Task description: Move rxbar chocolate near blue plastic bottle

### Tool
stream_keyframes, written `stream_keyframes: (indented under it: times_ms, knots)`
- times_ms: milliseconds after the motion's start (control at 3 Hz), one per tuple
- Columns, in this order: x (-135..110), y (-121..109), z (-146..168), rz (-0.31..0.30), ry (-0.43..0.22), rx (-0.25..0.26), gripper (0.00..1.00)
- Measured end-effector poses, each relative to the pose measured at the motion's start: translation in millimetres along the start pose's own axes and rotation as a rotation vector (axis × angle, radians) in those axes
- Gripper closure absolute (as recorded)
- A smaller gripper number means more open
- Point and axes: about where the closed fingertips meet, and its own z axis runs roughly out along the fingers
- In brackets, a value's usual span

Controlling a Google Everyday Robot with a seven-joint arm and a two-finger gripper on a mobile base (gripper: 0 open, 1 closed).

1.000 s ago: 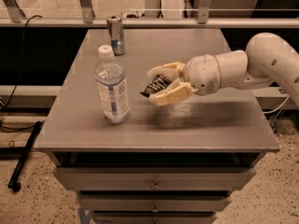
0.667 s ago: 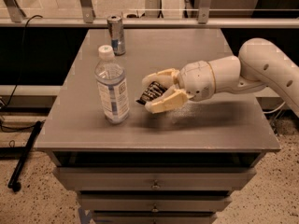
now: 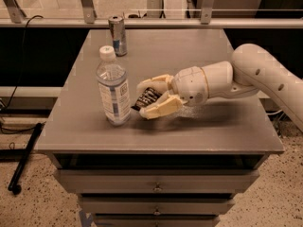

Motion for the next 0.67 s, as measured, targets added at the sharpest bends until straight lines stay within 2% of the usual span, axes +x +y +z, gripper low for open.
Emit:
stream_keyframes:
  times_ms: [333,667]
  knots:
    - [-0.8,-1.5,6.5,0.002,-0.012,0.0,0.26]
    - [-2.3,-3.0,8.0,0.001,-0.017,0.002,0.04]
